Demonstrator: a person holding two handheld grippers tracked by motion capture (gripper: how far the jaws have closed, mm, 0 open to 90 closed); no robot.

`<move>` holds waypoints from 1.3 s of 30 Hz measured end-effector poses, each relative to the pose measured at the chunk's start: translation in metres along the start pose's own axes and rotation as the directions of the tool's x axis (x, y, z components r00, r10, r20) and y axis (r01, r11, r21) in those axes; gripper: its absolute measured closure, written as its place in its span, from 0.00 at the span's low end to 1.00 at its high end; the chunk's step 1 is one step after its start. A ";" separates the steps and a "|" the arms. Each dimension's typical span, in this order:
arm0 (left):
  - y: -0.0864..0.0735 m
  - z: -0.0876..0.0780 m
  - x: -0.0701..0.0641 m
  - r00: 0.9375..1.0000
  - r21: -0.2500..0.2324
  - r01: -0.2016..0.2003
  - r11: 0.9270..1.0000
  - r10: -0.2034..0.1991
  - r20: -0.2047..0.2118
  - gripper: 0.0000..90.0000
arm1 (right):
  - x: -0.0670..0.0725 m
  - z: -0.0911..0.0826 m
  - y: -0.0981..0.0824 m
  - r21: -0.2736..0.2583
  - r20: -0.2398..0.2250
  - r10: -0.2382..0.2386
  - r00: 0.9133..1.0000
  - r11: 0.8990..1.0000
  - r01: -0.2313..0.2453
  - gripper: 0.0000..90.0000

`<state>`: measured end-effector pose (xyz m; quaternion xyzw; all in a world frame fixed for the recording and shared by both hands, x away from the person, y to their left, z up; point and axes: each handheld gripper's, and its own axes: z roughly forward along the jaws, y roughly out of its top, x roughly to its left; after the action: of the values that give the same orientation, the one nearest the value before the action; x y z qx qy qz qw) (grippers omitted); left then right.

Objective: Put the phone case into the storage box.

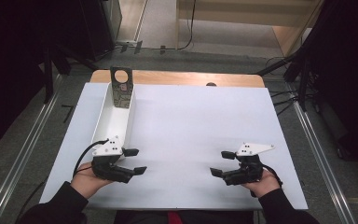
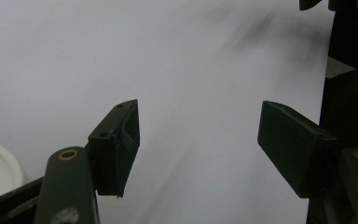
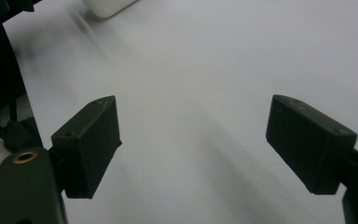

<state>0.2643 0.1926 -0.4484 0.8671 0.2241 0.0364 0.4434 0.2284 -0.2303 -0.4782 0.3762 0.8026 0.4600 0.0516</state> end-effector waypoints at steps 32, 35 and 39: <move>-0.003 0.000 0.003 1.000 -0.001 0.010 1.000 -0.010 0.004 0.32 | 0.001 0.001 0.000 0.003 -0.003 -0.008 1.000 1.000 0.008 0.18; -0.003 0.000 0.003 1.000 -0.005 0.013 1.000 -0.013 0.005 0.32 | 0.001 0.001 0.000 0.004 -0.003 -0.011 1.000 1.000 0.011 0.18; -0.003 -0.001 0.004 1.000 -0.005 0.012 1.000 -0.012 0.004 0.32 | 0.001 0.001 0.000 0.005 -0.004 -0.011 1.000 1.000 0.011 0.18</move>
<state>0.2664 0.1959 -0.4506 0.8647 0.2283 0.0325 0.4462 0.2277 -0.2290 -0.4784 0.3713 0.8059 0.4583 0.0515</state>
